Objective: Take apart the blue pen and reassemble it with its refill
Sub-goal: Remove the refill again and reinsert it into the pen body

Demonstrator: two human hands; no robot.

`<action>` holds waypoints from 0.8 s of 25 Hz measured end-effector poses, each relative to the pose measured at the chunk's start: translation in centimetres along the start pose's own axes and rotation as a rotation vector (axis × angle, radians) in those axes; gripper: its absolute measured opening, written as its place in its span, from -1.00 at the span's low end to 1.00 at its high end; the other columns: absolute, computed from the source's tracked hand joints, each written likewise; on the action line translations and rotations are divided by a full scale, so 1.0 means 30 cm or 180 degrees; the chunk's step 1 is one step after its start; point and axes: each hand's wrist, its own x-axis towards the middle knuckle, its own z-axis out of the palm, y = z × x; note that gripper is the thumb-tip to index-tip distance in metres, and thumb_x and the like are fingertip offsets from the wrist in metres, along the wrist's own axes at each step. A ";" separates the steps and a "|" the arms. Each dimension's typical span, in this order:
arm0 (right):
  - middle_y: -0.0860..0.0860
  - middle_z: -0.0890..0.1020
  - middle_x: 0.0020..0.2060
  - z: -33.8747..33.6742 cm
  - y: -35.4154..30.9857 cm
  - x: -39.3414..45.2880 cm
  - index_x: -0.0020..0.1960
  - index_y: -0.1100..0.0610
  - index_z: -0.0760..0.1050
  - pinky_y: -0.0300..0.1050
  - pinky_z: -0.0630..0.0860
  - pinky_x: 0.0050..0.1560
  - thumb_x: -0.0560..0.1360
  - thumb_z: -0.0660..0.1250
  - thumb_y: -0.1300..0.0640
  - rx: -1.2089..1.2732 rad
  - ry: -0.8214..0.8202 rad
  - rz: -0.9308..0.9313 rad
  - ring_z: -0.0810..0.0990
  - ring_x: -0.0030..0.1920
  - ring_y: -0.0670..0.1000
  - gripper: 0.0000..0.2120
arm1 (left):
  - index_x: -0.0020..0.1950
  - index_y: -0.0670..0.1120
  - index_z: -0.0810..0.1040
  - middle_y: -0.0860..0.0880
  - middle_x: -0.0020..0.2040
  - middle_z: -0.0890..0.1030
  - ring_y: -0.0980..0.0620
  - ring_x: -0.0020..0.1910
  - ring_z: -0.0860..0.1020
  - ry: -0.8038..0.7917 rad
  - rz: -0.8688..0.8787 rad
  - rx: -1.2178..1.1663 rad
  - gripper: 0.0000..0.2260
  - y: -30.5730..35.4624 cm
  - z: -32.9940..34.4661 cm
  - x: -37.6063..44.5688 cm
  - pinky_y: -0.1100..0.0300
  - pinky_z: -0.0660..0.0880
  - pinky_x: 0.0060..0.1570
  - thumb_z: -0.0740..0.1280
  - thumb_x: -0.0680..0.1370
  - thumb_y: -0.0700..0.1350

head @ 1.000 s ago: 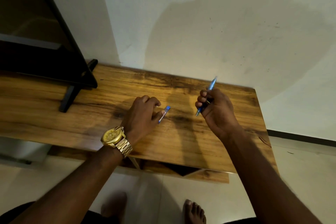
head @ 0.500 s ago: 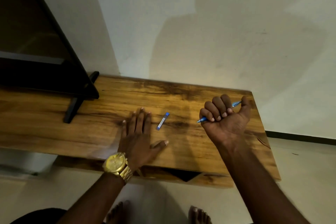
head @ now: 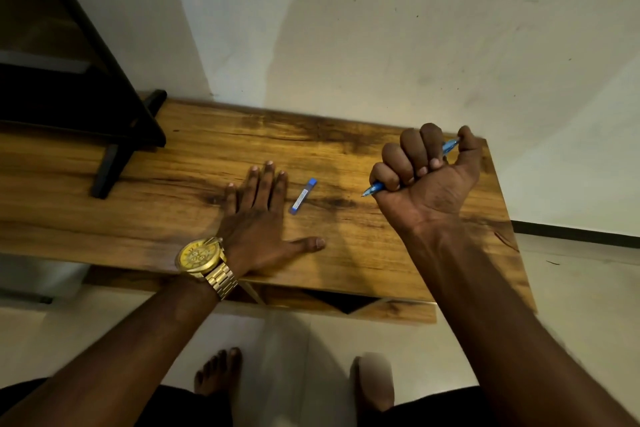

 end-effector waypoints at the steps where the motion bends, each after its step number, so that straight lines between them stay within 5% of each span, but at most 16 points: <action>1: -0.07 0.11 -0.49 0.007 0.004 -0.004 -0.39 0.02 0.13 -0.20 0.01 -0.44 0.68 -0.05 -0.29 -0.0026 -0.0044 -0.0027 0.05 -0.50 -0.06 -0.43 | 0.76 -0.03 -0.30 -0.05 0.74 -0.41 -0.13 0.73 -0.36 -0.0009 0.0007 -0.0006 0.32 0.001 -0.003 -0.002 -0.33 -0.19 0.68 0.01 0.28 0.78; 9: -0.04 0.13 -0.52 0.097 0.019 -0.023 -0.42 0.08 0.11 -0.22 0.00 -0.40 0.65 -0.09 -0.17 -0.1274 -0.0553 -0.0272 0.06 -0.53 -0.07 -0.47 | 0.76 -0.04 -0.30 -0.08 0.74 -0.42 -0.16 0.73 -0.37 -0.0071 0.0001 0.0057 0.30 0.007 -0.019 -0.009 -0.34 -0.20 0.67 0.03 0.30 0.75; 20: -0.04 0.12 -0.52 0.109 0.032 -0.026 -0.41 0.07 0.11 -0.25 0.01 -0.40 0.66 -0.10 -0.19 -0.1257 -0.0455 -0.0256 0.05 -0.53 -0.08 -0.46 | 0.76 -0.02 -0.31 -0.06 0.73 -0.43 -0.15 0.73 -0.36 -0.0031 -0.0010 0.0028 0.29 -0.002 -0.001 0.006 -0.34 -0.24 0.67 0.07 0.31 0.75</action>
